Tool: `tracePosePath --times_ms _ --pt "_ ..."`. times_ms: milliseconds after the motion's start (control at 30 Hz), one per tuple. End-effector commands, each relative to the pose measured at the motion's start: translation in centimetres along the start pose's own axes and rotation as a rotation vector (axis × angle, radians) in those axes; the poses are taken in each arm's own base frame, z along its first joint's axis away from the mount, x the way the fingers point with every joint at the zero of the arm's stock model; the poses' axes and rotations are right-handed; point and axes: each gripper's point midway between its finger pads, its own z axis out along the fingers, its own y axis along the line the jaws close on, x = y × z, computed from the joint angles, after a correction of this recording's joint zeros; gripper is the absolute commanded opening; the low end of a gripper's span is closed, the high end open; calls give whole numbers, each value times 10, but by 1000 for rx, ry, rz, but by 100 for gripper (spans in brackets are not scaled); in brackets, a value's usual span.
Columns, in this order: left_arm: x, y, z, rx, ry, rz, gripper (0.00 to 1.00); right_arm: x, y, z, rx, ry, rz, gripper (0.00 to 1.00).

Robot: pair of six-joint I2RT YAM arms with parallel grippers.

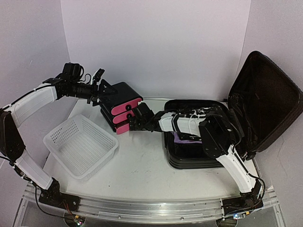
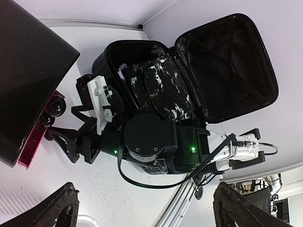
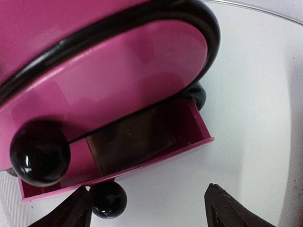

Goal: Open, take out, and arrange the luggage

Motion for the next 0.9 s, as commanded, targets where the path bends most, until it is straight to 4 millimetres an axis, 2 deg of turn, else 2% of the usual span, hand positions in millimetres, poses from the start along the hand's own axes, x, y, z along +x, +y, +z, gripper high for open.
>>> tracePosePath --times_ms 0,167,400,667,867 --pt "-8 -20 -8 44 -36 58 99 -24 5 10 4 -93 27 85" --pt "-8 -20 -8 45 -37 59 99 -23 5 18 8 -101 40 90" --pt "-8 -20 -8 47 -36 55 99 -29 3 20 28 -128 48 98" --pt "-8 -19 -7 48 -35 52 99 -31 6 25 19 -147 43 98" --pt "-8 -19 -7 48 -36 52 100 -34 21 33 -60 -188 45 98"
